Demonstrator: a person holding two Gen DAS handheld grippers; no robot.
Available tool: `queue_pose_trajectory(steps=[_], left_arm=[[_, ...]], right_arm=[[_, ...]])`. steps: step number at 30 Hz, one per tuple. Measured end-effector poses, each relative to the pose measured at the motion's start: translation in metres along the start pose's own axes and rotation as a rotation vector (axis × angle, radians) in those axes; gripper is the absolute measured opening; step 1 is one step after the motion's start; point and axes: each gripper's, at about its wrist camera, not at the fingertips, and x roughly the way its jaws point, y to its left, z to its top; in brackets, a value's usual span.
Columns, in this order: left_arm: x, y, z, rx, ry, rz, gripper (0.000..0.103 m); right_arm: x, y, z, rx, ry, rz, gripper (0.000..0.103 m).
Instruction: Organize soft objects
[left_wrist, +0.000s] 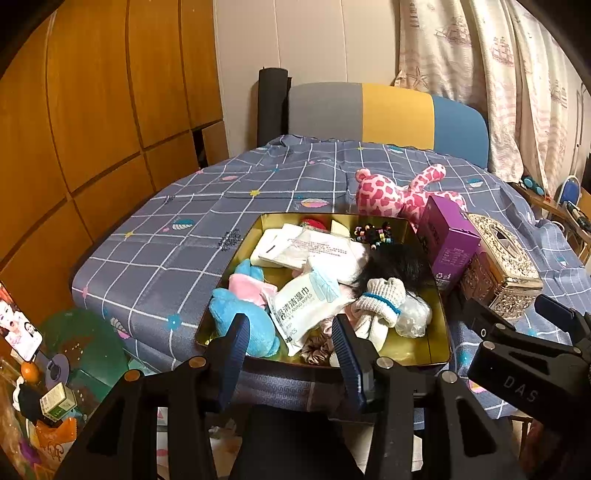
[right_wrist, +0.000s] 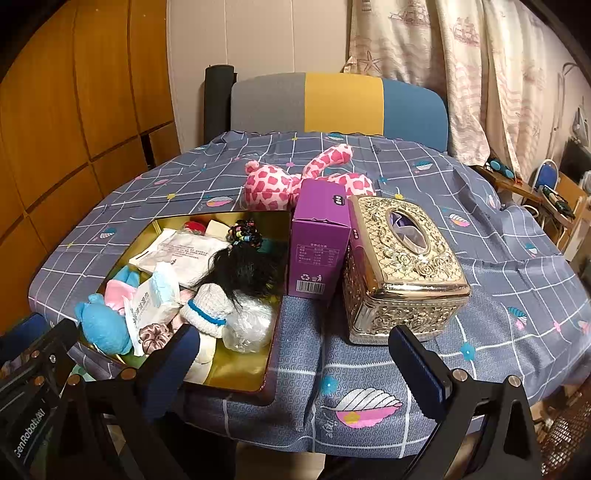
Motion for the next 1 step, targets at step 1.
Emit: queue_pose_trajectory(steps=[1], left_arm=[[-0.0003,-0.0001,0.0001,0.001,-0.002,0.002,0.047]], right_arm=[[0.0002,-0.0001,0.0000,0.001,0.000,0.001,0.103]])
